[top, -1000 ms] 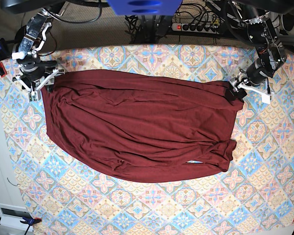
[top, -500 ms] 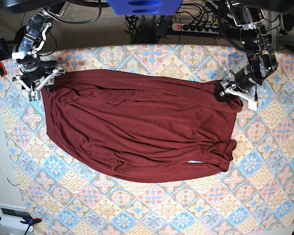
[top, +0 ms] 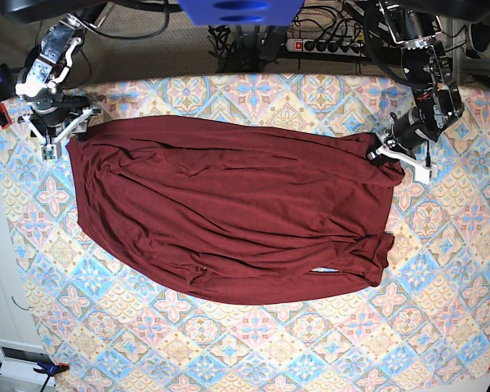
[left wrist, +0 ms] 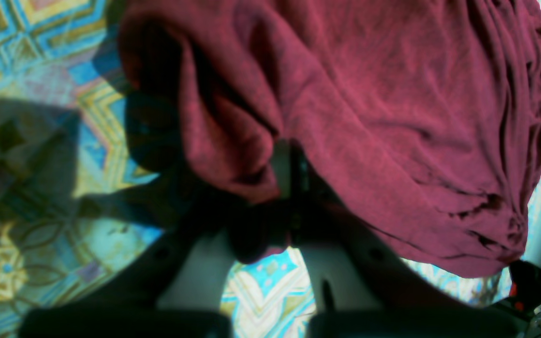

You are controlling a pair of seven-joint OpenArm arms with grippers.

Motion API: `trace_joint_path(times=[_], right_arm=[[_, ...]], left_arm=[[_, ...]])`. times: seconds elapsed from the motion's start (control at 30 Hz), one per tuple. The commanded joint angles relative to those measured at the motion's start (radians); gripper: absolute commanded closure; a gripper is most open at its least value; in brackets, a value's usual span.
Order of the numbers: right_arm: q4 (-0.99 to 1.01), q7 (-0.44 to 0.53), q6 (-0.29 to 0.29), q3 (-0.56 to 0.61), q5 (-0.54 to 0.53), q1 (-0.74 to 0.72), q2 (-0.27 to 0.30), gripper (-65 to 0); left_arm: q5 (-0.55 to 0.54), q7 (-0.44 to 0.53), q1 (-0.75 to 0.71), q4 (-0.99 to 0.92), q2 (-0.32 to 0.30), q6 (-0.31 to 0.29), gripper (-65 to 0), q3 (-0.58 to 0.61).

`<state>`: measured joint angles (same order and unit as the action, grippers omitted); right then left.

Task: Layout the t-shirt on the table in an organized manner, then fold the t-shirt properly
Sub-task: 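Regrasp the collar-edge corners with both grippers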

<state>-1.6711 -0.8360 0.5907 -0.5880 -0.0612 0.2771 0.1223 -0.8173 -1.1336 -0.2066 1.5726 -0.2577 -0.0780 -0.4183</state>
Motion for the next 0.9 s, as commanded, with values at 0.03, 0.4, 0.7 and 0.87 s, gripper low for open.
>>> trace_joint_path(times=[0.03,0.4,0.7,0.87], right_arm=[[0.002,0.014,-0.004,-0.005,-0.045,-0.006,0.018,-33.0],[0.145,0.014,-0.004,-0.005,-0.256,-0.029,0.02,-33.1],[0.147,0.014,-0.002,0.0,-0.263,-0.124,0.02,-32.6],[0.174,0.014,-0.002,0.001,-0.263,-0.124,0.02,-17.0]], left_arm=[[-0.018,0.011,0.003,0.019,-0.022,-0.004,0.0,-0.004],[-0.018,0.011,0.003,0.019,-0.024,-0.004,0.0,-0.004],[-0.018,0.011,0.003,0.019,-0.024,-0.004,0.0,-0.004],[-0.018,0.011,0.002,0.019,-0.024,-0.004,0.0,-0.004]])
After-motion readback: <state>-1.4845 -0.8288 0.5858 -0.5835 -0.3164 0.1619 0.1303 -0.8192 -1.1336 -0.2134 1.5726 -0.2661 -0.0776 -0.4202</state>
